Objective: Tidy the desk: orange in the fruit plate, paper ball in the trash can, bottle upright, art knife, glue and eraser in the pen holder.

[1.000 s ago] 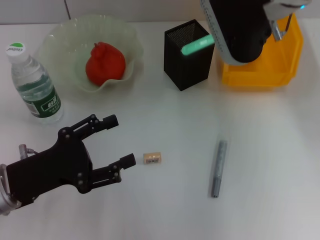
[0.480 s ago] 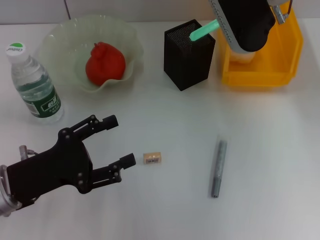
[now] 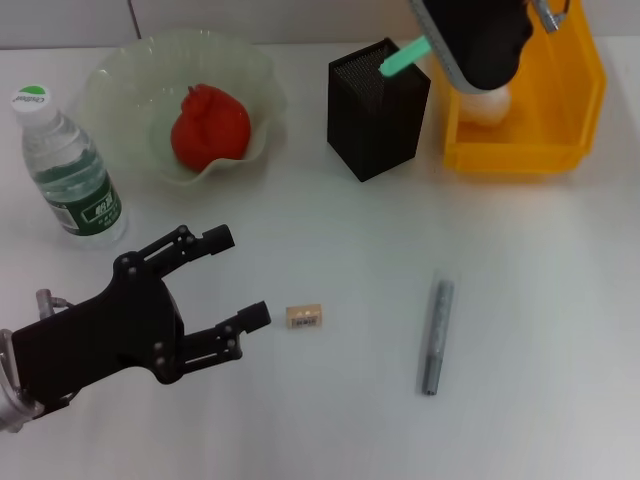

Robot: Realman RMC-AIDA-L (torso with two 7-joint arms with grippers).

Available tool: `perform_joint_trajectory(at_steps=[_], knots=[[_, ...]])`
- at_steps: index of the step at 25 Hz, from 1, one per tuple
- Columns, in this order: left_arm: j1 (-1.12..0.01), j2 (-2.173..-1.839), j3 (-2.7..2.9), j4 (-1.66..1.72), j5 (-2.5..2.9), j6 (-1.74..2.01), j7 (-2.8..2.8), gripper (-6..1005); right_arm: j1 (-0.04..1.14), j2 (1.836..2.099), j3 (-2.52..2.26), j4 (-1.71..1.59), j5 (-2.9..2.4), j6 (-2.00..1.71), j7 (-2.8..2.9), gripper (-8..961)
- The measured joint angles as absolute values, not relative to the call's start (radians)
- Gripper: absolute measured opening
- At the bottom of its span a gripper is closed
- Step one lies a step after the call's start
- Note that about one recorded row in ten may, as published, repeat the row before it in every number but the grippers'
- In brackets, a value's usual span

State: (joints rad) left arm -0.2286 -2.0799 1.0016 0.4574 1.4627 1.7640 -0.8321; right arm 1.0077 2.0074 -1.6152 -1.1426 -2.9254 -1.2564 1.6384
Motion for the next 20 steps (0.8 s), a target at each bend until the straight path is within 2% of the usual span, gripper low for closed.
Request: perform_joint_trajectory(at_steps=[10,20], knots=[[-0.230,-2.080,1.002,0.454,1.453,1.769,-0.827,845,1.115,2.004,-1.662,-0.950,-2.924,-1.175,1.629,166],[-0.230,-2.080,1.002,0.454,1.453,1.769,-0.827,845,1.171,2.024,-1.698,-0.857,-2.924,-1.136,1.626,167]])
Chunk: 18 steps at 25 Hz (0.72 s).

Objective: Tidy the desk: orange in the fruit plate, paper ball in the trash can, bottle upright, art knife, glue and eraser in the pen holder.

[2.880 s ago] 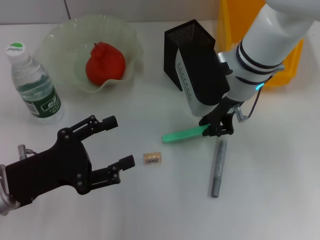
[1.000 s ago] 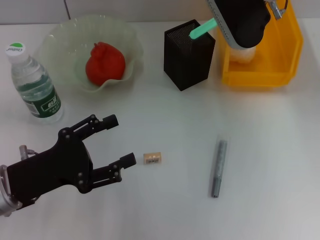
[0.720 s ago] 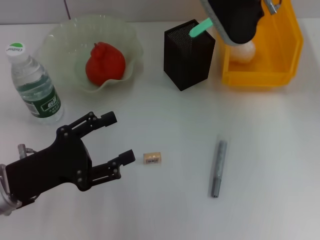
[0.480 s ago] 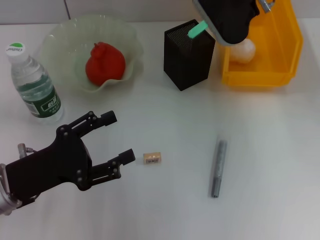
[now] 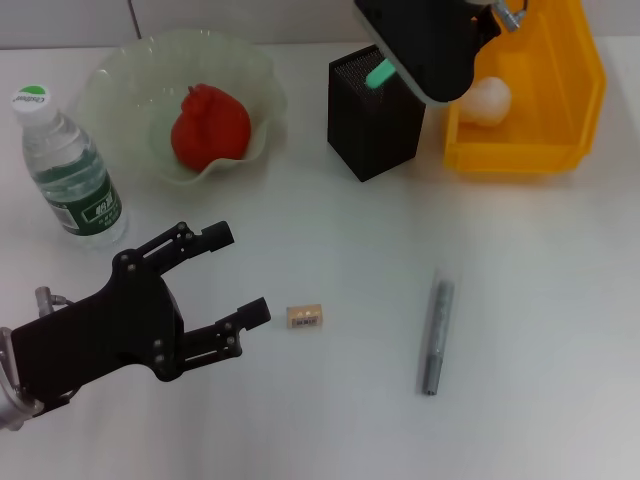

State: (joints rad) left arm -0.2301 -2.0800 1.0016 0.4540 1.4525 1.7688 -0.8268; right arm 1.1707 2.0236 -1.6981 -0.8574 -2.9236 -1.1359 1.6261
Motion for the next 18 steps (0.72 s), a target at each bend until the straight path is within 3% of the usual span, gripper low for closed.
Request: perform_joint_trajectory(at_steps=[12,18], knots=[[-0.228,-2.080,0.998,0.454,1.452,1.768,-0.819,845,1.200,2.041,-1.734,-0.827,-2.922,-1.154,1.656,168],[-0.224,-2.080,1.001,0.454,1.443,1.770,-0.816,845,1.208,2.048,-1.730,-0.849,-2.922,-1.170,1.675,291]])
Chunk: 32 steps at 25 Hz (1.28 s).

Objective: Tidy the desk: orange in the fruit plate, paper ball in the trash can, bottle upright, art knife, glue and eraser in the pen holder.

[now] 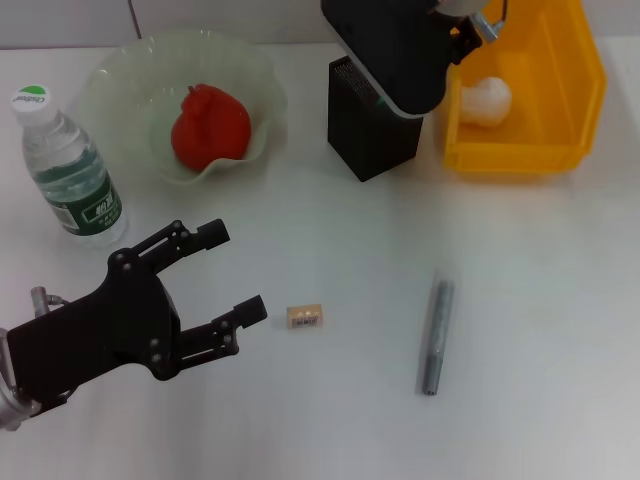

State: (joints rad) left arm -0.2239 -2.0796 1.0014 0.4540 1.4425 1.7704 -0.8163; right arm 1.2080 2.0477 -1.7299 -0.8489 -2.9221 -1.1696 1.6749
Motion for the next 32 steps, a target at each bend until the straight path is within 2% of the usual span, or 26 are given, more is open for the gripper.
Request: perform_joint_trajectory(at_steps=[8,13,14,17,29,32], knots=[[-0.224,-2.074,1.002,0.456,1.443,1.790,-0.815,845,1.166,2.063,-1.623,-1.034,-2.921,-1.261,1.743,308],[-0.225,-2.072,1.002,0.459,1.444,1.791,-0.814,844,1.079,2.083,-1.562,-1.266,-2.919,-1.361,1.852,329],[-0.226,-2.072,1.002,0.461,1.446,1.793,-0.814,844,1.030,2.086,-1.558,-1.354,-2.918,-1.377,1.926,333],[-0.227,-2.070,1.003,0.463,1.449,1.797,-0.817,844,0.988,2.086,-1.552,-1.425,-2.916,-1.398,2.023,346],[-0.217,-2.063,1.006,0.468,1.466,1.807,-0.826,844,0.954,2.081,-1.283,-1.502,-2.678,-1.864,2.437,790],[-0.214,-2.063,1.006,0.470,1.483,1.804,-0.827,844,0.956,2.082,-1.286,-1.439,-2.623,-1.869,2.420,789]])
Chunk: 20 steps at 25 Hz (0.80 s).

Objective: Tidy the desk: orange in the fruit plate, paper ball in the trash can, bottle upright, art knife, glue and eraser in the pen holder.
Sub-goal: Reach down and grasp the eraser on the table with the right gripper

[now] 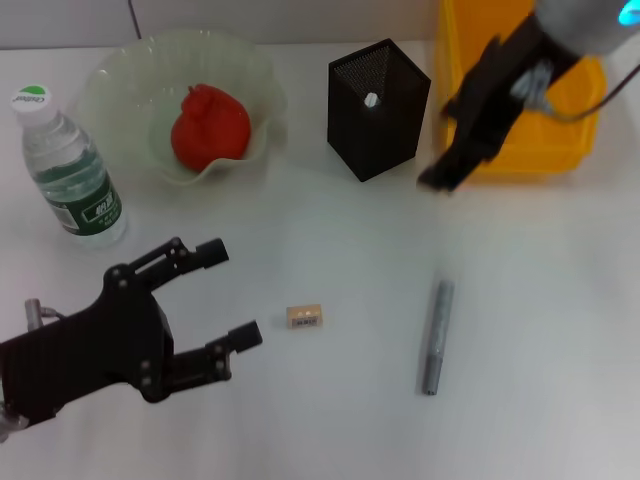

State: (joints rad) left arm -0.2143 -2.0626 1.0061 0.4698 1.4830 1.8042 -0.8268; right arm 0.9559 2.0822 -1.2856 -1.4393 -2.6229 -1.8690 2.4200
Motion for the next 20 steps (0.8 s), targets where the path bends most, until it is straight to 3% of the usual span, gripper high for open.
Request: perform_joint_trajectory(at_steps=[7,20], knots=[[-0.161,-2.055,1.001,0.481,1.533,1.772,-0.828,844,1.013,2.087,-1.382,-1.159,-2.497,-1.763,2.223,786],[-0.087,-2.034,0.990,0.475,1.536,1.717,-0.828,844,1.047,2.092,-1.645,-1.028,-2.365,-1.574,2.157,782]])
